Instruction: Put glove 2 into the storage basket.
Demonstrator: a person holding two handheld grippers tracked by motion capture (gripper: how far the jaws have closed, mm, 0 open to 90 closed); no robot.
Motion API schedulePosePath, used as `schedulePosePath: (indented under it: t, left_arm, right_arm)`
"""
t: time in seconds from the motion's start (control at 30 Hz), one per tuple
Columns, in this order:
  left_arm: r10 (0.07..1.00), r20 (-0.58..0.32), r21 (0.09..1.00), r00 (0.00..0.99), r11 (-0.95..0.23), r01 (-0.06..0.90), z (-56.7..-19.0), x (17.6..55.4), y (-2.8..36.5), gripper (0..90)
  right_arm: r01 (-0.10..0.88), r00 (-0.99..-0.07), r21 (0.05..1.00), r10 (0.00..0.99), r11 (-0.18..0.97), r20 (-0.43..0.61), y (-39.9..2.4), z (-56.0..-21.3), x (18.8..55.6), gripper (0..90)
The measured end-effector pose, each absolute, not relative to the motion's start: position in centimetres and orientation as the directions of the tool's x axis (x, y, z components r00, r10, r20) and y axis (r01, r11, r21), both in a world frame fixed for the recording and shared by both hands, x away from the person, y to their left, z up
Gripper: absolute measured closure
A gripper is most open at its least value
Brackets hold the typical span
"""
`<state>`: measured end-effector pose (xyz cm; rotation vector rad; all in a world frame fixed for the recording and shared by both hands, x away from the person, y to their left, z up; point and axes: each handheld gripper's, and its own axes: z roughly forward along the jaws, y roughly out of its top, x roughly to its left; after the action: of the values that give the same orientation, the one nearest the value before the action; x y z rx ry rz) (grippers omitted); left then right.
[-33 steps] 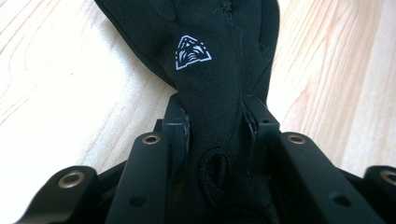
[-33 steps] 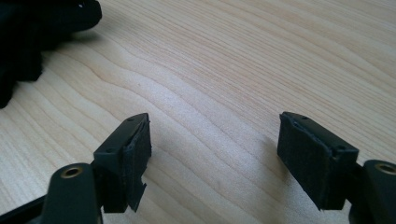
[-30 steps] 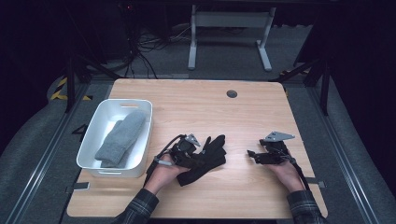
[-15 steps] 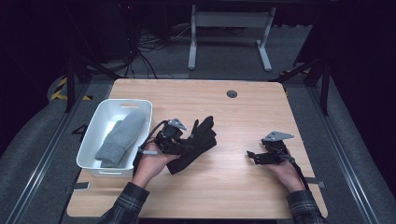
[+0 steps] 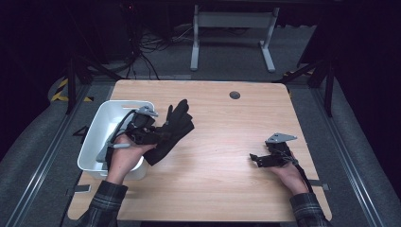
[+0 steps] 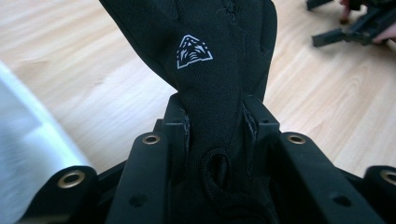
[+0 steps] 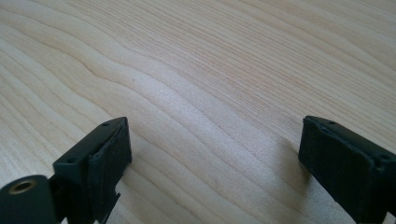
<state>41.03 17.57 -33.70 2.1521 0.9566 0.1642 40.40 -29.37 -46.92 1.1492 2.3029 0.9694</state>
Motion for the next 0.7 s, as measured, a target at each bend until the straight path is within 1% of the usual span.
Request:
schedulePosePath:
  t: [0.13, 0.17, 0.2, 0.27, 0.47, 0.7]
  left_arm:
    - [0.721, -0.174, 0.697, 0.671, -0.391, 0.601, -33.1, 41.1, 19.8, 68.1]
    - [0.741, -0.179, 0.699, 0.647, -0.367, 0.614, -32.9, 41.1, 21.1, 68.1]
    - [0.741, -0.179, 0.699, 0.647, -0.367, 0.614, -32.9, 41.1, 21.1, 68.1]
    - [0.758, -0.178, 0.698, 0.628, -0.353, 0.624, -32.9, 41.2, 22.3, 68.0]
    - [0.817, -0.193, 0.674, 0.544, -0.292, 0.678, -34.0, 41.5, 25.9, 67.8]
    - [0.849, -0.206, 0.652, 0.486, -0.251, 0.716, -35.2, 42.0, 28.0, 67.4]
  right_arm:
    - [0.539, -0.587, 0.727, 0.808, 0.426, -0.038, -29.4, -46.9, 40.4, 10.0]
    - [0.539, -0.588, 0.727, 0.808, 0.426, -0.038, -29.4, -46.9, 40.4, 10.0]
    - [0.539, -0.588, 0.727, 0.808, 0.426, -0.038, -29.4, -46.9, 40.4, 10.0]
    - [0.539, -0.587, 0.727, 0.808, 0.426, -0.038, -29.4, -46.9, 40.4, 10.0]
    - [0.539, -0.588, 0.727, 0.808, 0.426, -0.038, -29.4, -46.9, 40.4, 10.0]
    - [0.539, -0.587, 0.727, 0.809, 0.425, -0.038, -29.4, -46.9, 40.4, 10.0]
